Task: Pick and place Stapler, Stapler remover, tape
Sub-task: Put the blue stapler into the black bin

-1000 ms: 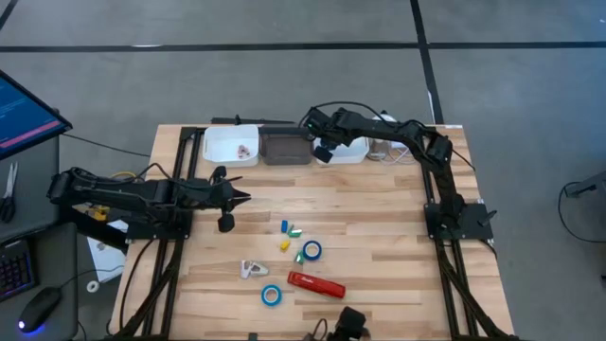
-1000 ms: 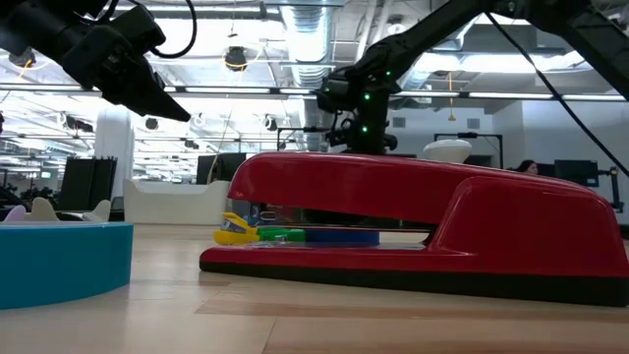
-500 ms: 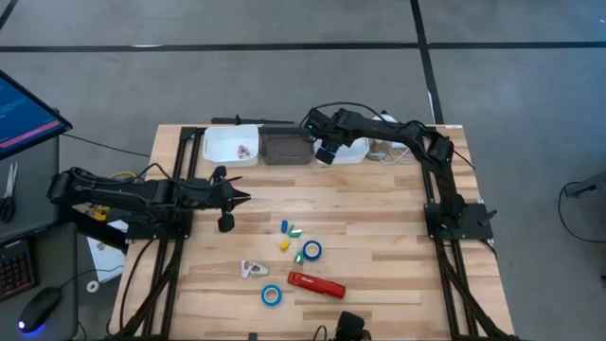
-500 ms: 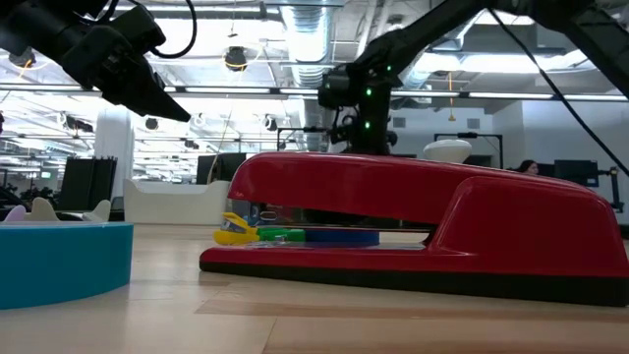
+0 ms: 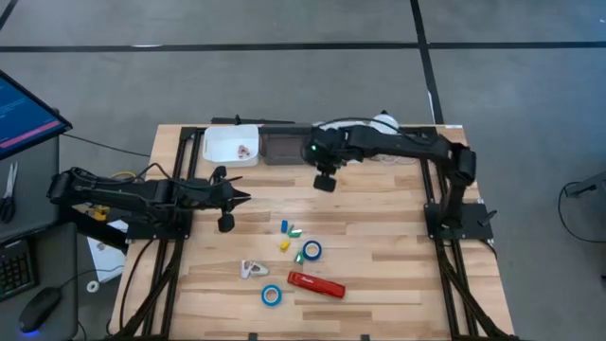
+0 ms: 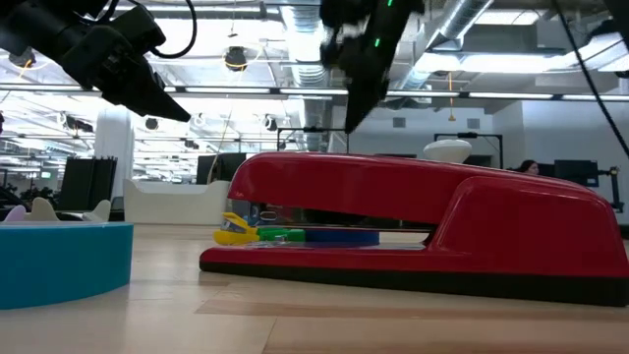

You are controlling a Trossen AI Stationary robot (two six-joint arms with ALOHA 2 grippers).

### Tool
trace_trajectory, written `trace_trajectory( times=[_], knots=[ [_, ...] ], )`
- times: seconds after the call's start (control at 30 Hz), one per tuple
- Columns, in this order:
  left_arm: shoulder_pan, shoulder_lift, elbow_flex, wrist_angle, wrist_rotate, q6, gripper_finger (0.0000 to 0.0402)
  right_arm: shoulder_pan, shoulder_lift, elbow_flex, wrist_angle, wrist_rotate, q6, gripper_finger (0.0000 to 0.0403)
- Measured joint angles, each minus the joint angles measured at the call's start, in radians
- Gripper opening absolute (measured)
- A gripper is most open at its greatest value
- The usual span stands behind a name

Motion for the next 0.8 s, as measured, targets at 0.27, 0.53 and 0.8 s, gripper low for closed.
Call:
trace_trajectory(
  times=[0.27,0.53,0.8],
  knots=[
    [0.0,0.0,0.0,0.007,0.012,-0.014,0.003,0.203,-0.112,-0.021,-0.034,0.219,0.115,0.0001],
    [-0.001,0.0,0.0,0.038,0.016,-0.158,0.0026,0.34,-0.267,-0.203,0.006,0.425,0.288,0.0],
    [-0.024,0.017,0.022,0.061,-0.058,-0.36,0.0001,0.365,-0.443,-0.557,0.191,0.557,0.436,0.0]
  ],
)
